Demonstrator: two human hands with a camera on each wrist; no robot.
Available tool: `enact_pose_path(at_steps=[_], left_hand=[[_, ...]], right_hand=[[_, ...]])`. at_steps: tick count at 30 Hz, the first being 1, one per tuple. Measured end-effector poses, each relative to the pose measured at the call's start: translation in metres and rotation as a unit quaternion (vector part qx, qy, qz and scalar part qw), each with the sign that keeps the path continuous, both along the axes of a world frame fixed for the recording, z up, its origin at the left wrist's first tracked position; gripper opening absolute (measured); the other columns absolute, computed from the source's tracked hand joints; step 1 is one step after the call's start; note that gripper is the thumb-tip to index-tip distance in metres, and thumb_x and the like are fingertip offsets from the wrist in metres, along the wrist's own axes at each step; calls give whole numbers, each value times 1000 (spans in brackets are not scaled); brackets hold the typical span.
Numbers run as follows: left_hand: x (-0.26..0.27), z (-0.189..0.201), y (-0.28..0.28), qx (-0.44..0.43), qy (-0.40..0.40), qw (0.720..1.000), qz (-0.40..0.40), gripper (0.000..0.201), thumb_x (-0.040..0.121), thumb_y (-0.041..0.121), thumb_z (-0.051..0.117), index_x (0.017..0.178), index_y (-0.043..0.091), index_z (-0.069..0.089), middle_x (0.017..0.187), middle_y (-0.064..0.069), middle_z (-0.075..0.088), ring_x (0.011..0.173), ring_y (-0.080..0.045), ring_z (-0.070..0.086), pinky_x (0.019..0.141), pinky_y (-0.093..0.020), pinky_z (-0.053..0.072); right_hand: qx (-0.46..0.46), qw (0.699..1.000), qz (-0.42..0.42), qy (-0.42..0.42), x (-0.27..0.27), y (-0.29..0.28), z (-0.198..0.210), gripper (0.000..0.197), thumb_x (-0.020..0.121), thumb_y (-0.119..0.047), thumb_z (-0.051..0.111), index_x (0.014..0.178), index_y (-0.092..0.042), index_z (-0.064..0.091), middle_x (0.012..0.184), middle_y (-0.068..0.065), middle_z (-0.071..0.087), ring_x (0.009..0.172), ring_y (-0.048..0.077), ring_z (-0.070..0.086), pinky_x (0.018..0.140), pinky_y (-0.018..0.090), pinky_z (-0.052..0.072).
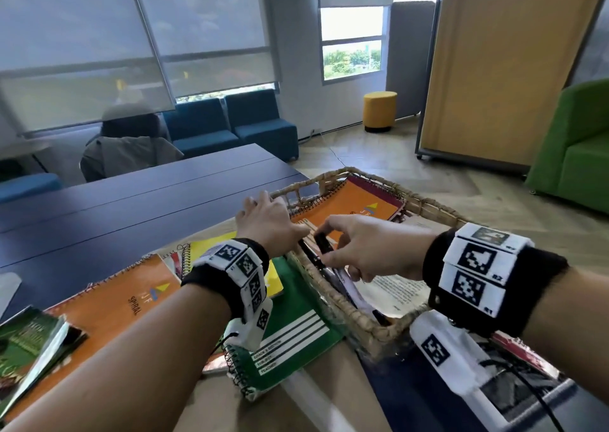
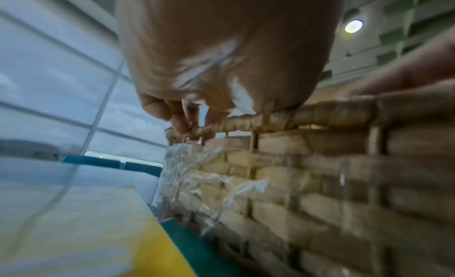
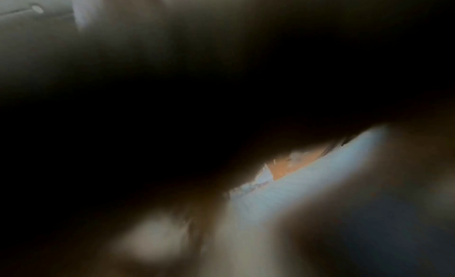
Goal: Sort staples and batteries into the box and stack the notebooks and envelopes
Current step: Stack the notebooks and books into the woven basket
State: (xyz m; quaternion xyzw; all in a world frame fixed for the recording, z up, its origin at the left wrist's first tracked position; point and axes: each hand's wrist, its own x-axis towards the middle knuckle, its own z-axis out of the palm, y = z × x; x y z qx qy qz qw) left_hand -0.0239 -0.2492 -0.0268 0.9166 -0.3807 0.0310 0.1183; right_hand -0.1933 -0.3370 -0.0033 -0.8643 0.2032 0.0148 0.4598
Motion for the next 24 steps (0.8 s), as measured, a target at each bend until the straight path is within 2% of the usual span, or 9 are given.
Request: enact_pose_path(at_steps=[3, 6, 8, 11, 13, 16, 18, 22, 24], left_hand=[[2, 2, -3, 52, 48, 997, 0, 49, 88, 56, 56, 124, 22, 59, 135, -6, 37, 129, -31, 31, 108, -51, 33], [0, 2, -1, 59, 79, 995, -24, 34, 94, 48, 52, 125, 39, 59, 137, -6, 38, 133, -31, 27, 111, -53, 27], [-2, 3, 1, 68, 94, 993, -34, 30, 98, 47, 48, 126, 44, 59, 139, -6, 38, 137, -33, 24, 112, -55, 23], [-3, 5, 3, 97, 98, 990, -38, 31, 100, 47, 44, 127, 44, 58, 144, -6, 35, 143, -35, 19, 111, -56, 19], [-3, 6, 1, 107, 99, 989, -36, 31, 99, 46, 45, 125, 38, 60, 146, -5, 35, 144, -34, 19, 111, -56, 18], [1, 3, -2, 120, 89, 988, -27, 36, 97, 50, 46, 126, 30, 58, 150, -4, 36, 145, -33, 21, 115, -59, 19], [2, 2, -4, 126, 86, 988, -26, 41, 97, 51, 47, 131, 30, 56, 155, -4, 33, 148, -34, 19, 116, -62, 16], [11, 0, -6, 127, 120, 982, -67, 39, 99, 46, 49, 138, 45, 52, 152, -1, 37, 146, -32, 22, 118, -62, 15], [16, 0, -4, 109, 149, 979, -85, 40, 100, 41, 51, 139, 36, 59, 155, 0, 43, 149, -30, 26, 121, -61, 14]], right_hand=[[-13, 999, 13, 40, -1, 0, -3, 30, 99, -9, 63, 128, -15, 58, 94, 14, 63, 62, 15, 54, 52, 26, 46], [-2, 999, 11, 51, -2, -2, -6, 35, 98, -5, 64, 131, -14, 57, 90, 12, 62, 63, 16, 54, 53, 27, 49], [14, 998, 14, 53, -2, -4, -7, 41, 97, -3, 65, 135, -14, 55, 90, 11, 62, 64, 17, 55, 54, 27, 51], [19, 997, 25, 65, -4, -7, -6, 54, 97, -3, 66, 146, -19, 50, 91, 8, 63, 65, 15, 57, 56, 25, 54], [20, 996, 33, 79, -5, -7, -4, 64, 95, -3, 68, 152, -22, 45, 94, 8, 64, 66, 14, 59, 57, 24, 56], [11, 993, 56, 100, -8, -8, -1, 77, 93, -2, 72, 157, -23, 36, 100, 12, 66, 74, 20, 64, 64, 27, 61], [13, 992, 64, 109, -10, -8, 1, 80, 92, -2, 71, 159, -24, 33, 103, 14, 67, 78, 24, 65, 70, 32, 63], [-7, 990, 74, 120, -9, -5, 0, 81, 95, -6, 70, 160, -28, 28, 112, 22, 67, 78, 29, 63, 78, 42, 60], [-16, 989, 72, 125, -9, -4, -1, 78, 96, -9, 70, 159, -27, 28, 113, 25, 68, 77, 30, 61, 76, 41, 58]])
